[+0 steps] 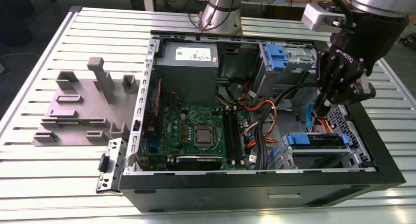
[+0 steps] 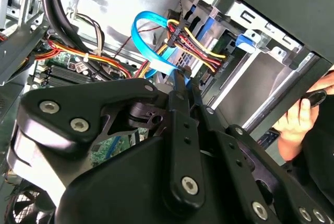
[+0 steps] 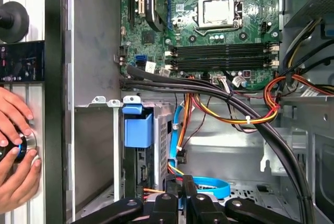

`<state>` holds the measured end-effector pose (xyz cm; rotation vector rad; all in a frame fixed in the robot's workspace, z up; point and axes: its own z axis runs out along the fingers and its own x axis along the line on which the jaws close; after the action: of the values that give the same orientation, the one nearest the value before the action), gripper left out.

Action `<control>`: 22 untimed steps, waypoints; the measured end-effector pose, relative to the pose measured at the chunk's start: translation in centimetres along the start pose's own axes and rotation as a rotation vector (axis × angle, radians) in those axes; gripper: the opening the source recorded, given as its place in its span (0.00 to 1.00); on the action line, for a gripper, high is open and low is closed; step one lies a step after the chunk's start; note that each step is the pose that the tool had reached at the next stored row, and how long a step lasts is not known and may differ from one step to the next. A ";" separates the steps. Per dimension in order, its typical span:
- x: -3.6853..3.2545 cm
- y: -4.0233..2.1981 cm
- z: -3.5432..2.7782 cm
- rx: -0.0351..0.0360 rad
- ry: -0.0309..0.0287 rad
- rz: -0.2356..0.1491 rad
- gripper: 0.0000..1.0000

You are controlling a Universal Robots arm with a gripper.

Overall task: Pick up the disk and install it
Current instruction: 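Insert the second disk wire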

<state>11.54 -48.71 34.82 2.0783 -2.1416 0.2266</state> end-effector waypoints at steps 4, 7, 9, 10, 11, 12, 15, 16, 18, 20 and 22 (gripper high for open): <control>0.38 0.42 0.13 0.0152 -0.0032 0.003 0.16; 0.99 0.47 0.31 0.0175 -0.0156 0.004 0.16; 1.41 0.48 0.43 0.0179 -0.0247 0.004 0.16; 1.59 0.49 0.48 0.0181 -0.0281 0.004 0.16; 1.67 0.49 0.51 0.0182 -0.0296 0.004 0.16; 1.67 0.49 0.51 0.0183 -0.0297 0.004 0.16; 1.68 0.49 0.51 0.0183 -0.0297 0.004 0.16; 1.71 0.49 0.53 0.0183 -0.0298 0.004 0.16; 1.75 0.49 0.55 0.0183 -0.0298 0.004 0.16; 1.76 0.49 0.55 0.0183 -0.0297 0.004 0.16; 1.76 0.49 0.55 0.0183 -0.0297 0.004 0.16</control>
<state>11.00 -50.53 34.65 2.1002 -2.1692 0.2179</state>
